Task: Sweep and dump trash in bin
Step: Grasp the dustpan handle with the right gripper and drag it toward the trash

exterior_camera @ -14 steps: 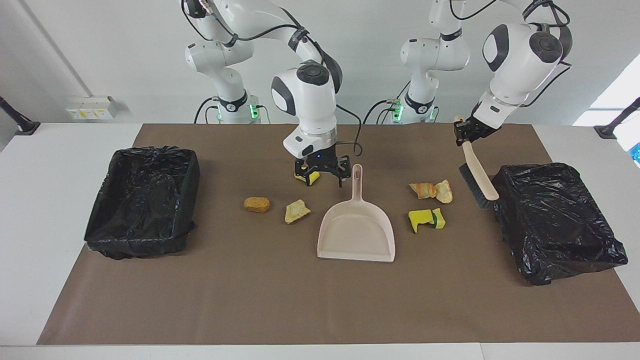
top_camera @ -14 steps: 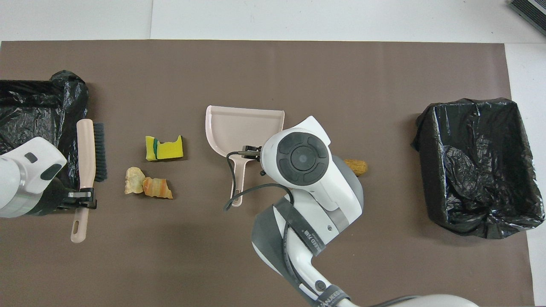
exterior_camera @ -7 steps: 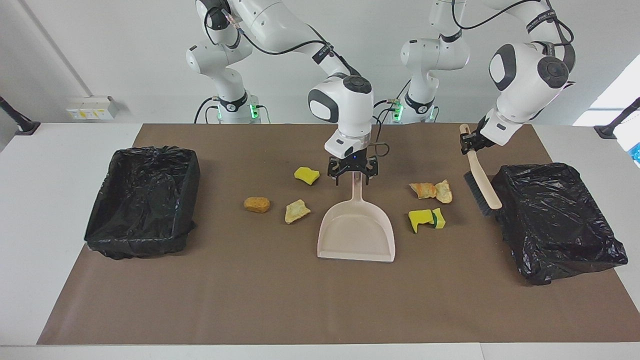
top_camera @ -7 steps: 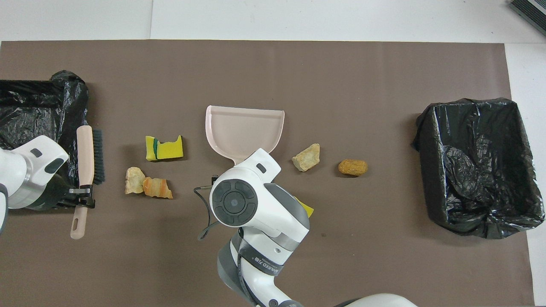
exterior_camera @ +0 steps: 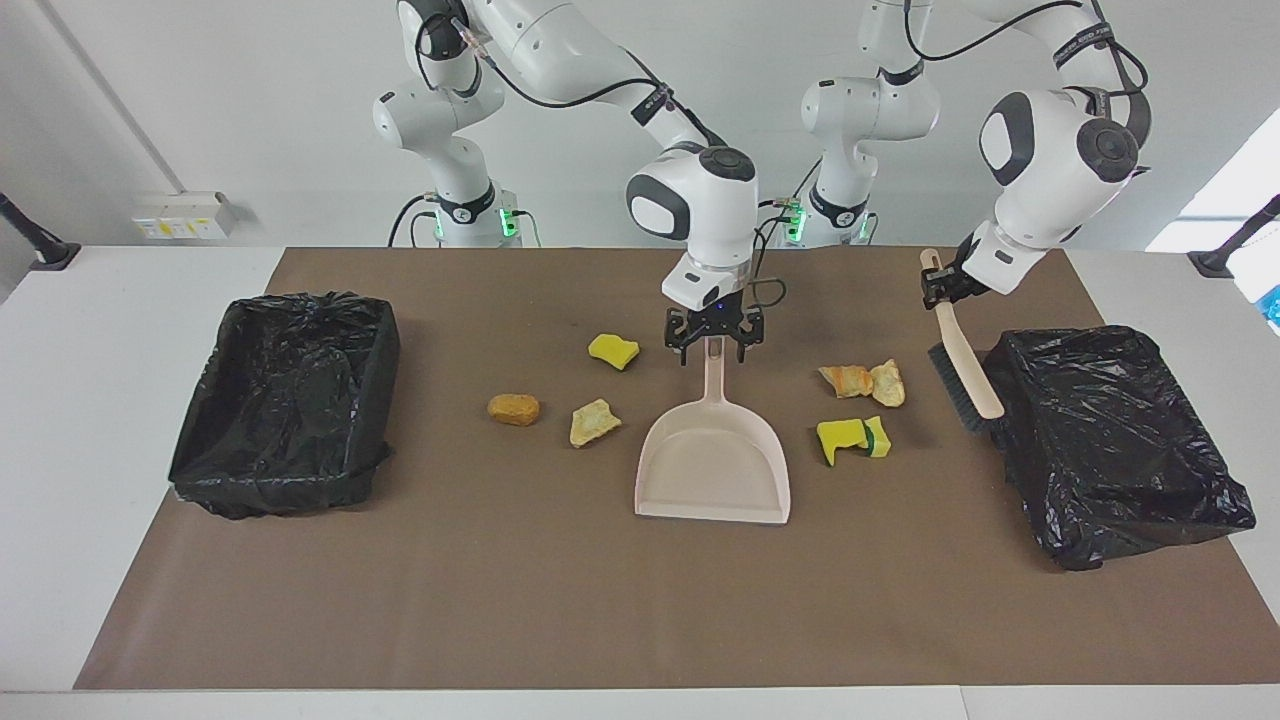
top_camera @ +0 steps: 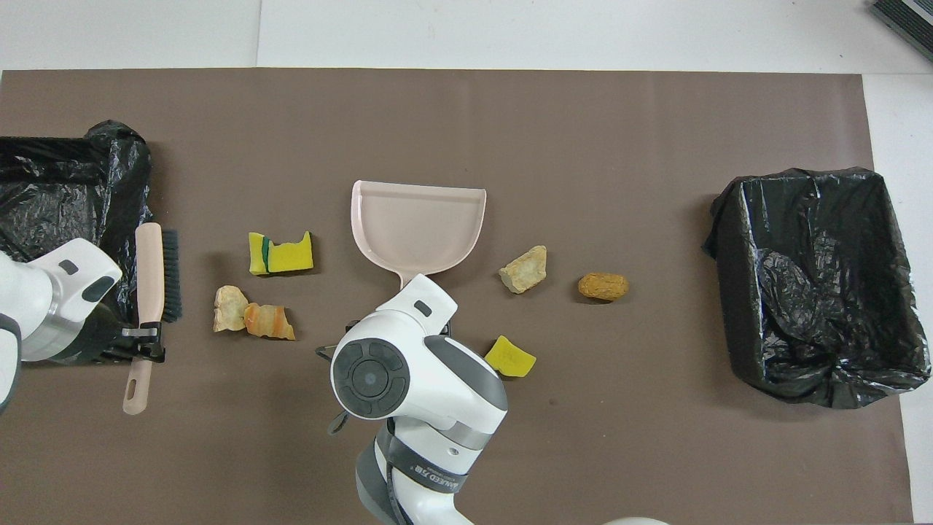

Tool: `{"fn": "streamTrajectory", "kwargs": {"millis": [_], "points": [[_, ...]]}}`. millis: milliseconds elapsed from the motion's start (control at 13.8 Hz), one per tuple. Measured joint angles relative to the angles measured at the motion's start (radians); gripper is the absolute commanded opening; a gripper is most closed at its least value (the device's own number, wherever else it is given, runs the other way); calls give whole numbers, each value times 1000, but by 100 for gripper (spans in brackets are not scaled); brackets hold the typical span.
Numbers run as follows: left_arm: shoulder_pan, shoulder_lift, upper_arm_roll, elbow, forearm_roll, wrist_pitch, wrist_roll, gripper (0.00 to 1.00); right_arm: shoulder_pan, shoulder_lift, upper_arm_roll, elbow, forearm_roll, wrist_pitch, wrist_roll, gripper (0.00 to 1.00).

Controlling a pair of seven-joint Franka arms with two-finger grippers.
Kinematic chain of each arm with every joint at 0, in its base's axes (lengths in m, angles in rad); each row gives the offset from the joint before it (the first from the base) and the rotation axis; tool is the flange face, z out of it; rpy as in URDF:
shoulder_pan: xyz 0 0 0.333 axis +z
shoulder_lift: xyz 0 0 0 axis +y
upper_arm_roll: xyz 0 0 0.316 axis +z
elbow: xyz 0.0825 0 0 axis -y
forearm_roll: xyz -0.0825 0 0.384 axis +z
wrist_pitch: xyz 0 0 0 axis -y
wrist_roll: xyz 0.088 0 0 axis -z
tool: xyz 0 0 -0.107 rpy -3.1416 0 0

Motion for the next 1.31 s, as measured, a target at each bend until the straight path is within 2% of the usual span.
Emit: {"fn": "streamTrajectory", "kwargs": {"millis": [290, 508, 580, 653, 1088, 1306], "points": [[0, 0, 0, -4, 0, 0, 1, 0, 0, 1, -3, 0, -2, 0, 0, 54], [0, 0, 0, -4, 0, 0, 4, 0, -1, 2, -5, 0, -2, 0, 0, 23], [0, 0, 0, -4, 0, 0, 7, 0, -1, 2, -5, 0, -2, 0, 0, 6], [0, 0, 0, -4, 0, 0, 9, 0, -1, 2, -6, 0, -2, -1, 0, 0], [0, 19, -1, -61, 0, 61, -8, 0, -31, 0, -11, 10, -4, -2, -15, 0], [0, 25, -1, -79, 0, 67, -34, 0, -99, -32, -12, 20, -4, -11, -142, 0]]}}
